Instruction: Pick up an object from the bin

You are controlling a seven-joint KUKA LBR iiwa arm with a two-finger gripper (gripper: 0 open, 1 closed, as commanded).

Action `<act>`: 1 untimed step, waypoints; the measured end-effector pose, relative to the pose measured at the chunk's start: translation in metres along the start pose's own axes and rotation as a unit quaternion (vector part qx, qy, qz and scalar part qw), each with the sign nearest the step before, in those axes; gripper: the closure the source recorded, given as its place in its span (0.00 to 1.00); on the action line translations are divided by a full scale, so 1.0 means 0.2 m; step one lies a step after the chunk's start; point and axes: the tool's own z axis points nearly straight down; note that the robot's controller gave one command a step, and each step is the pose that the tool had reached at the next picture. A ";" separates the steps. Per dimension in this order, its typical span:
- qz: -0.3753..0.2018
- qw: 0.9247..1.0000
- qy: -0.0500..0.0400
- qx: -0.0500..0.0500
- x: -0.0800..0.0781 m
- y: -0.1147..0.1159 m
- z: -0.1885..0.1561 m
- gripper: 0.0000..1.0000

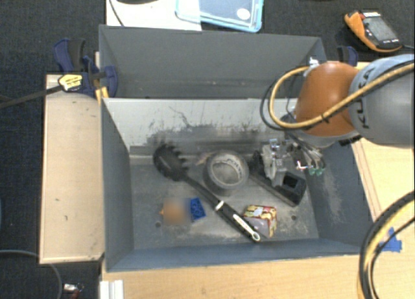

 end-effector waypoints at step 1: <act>0.000 1.000 0.000 0.000 0.00 0.00 0.00 1.00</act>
Offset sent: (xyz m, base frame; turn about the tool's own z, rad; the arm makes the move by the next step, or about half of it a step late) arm -0.0228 0.0068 0.1553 -0.0336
